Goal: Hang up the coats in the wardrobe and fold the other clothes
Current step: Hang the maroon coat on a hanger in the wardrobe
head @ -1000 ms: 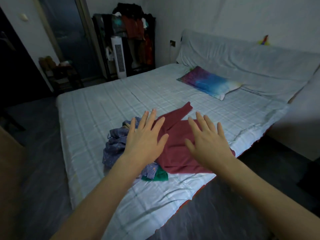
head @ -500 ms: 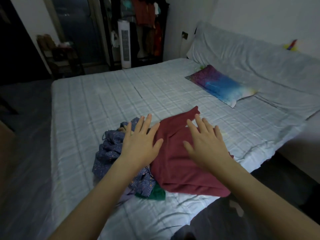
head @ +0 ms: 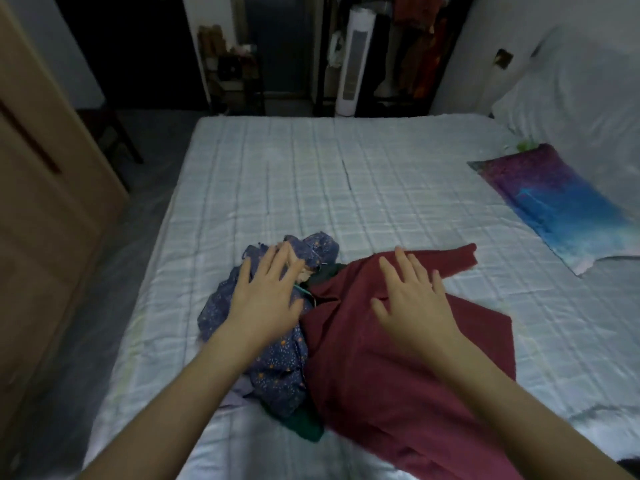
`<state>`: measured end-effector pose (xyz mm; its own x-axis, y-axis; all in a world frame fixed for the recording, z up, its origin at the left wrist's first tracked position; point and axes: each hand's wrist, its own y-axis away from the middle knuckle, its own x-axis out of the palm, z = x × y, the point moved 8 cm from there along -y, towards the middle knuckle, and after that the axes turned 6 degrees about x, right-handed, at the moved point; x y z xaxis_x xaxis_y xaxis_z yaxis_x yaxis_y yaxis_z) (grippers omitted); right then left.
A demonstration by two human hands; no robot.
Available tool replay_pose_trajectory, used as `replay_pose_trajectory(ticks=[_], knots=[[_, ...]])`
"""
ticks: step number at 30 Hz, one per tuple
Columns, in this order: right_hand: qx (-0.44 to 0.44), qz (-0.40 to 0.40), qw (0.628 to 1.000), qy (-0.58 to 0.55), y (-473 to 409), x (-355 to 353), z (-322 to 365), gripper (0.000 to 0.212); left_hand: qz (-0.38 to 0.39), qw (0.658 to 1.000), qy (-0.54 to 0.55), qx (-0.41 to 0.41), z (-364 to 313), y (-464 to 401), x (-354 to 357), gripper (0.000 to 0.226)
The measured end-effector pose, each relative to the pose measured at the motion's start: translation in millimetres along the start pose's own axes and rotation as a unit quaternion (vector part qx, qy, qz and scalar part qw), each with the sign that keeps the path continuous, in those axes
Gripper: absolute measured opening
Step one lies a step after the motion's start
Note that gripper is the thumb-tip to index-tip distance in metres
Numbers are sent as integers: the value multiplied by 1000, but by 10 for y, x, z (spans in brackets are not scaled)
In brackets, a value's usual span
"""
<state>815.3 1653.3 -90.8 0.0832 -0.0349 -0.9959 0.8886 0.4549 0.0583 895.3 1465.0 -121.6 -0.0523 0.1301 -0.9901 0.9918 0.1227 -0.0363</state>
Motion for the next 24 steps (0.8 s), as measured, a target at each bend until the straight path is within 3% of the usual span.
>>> replay_pose_trajectory(ticks=[5, 9, 17, 24], knots=[[-62, 33, 997, -21, -492, 403, -92, 77, 21, 997, -10, -69, -87, -154, 403, 63], [-112, 84, 990, -23, -777, 942, -111, 80, 107, 981, 7, -163, -179, -169, 961, 54], [-151, 199, 968, -32, -985, 2061, -87, 79, 199, 950, 48, -237, -441, -261, 1961, 44], [-187, 241, 952, -35, -1137, 2670, 27, 65, 208, 906, 168, -330, -334, -319, 2782, 67]])
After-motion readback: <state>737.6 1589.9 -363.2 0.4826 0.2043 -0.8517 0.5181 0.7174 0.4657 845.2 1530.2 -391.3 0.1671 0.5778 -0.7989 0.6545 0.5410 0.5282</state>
